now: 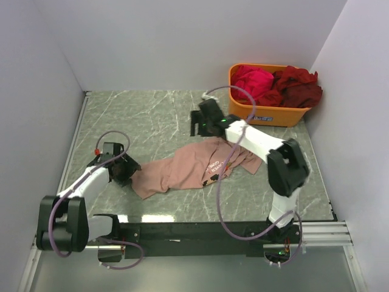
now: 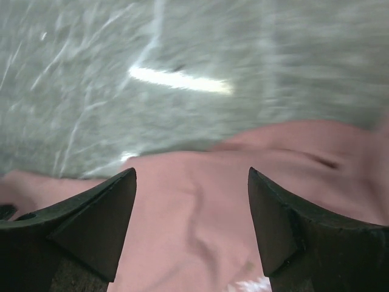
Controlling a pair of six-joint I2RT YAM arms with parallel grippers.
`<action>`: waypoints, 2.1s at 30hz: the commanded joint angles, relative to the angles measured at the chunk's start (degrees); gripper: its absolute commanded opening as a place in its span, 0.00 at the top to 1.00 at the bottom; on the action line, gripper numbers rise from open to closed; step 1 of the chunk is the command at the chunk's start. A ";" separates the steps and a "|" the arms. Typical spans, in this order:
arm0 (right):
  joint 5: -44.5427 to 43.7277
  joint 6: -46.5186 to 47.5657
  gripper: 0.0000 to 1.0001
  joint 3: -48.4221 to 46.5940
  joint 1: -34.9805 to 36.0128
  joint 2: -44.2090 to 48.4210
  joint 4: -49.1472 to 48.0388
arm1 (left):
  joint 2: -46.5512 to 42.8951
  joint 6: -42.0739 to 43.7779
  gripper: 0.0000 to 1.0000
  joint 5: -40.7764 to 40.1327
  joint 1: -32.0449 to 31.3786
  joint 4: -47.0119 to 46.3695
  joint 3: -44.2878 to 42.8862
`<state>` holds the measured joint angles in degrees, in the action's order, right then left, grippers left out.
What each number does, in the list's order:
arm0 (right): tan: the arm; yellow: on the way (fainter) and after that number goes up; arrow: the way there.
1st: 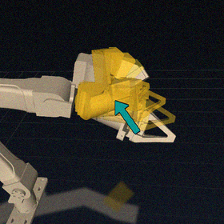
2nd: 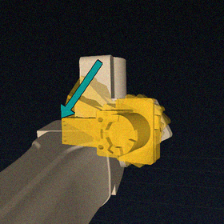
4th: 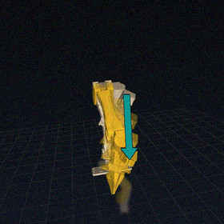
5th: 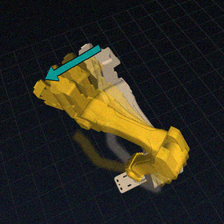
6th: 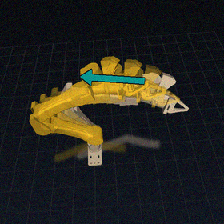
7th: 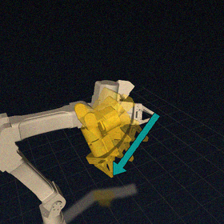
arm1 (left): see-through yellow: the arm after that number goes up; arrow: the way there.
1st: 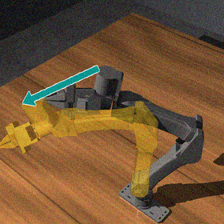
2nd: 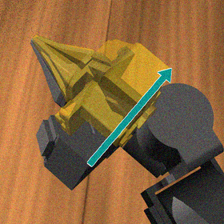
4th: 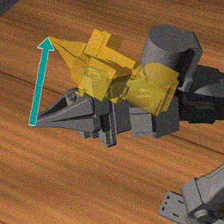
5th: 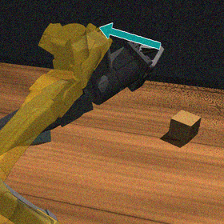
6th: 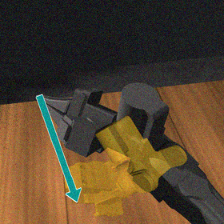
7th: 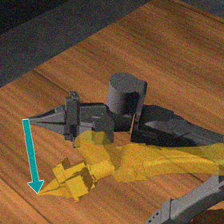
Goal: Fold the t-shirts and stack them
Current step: Flatten the tshirt out
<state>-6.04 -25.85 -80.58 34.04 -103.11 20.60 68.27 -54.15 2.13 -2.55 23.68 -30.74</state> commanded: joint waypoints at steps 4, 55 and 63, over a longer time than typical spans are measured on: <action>0.43 0.88 0.21 -13.01 7.70 -14.01 2.24 | 9.07 0.36 0.72 1.21 -2.99 -5.92 -1.07; -12.19 9.49 1.00 -6.59 14.12 42.19 -4.34 | -34.25 4.05 0.99 -13.73 -4.13 -0.39 -39.18; 6.56 11.61 1.00 -19.26 16.23 46.68 0.76 | -37.77 8.79 0.99 -6.88 -3.61 -5.48 -55.82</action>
<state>-7.94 -15.90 -96.27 49.60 -58.39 21.15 31.66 -48.95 -6.66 -6.70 22.28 -83.18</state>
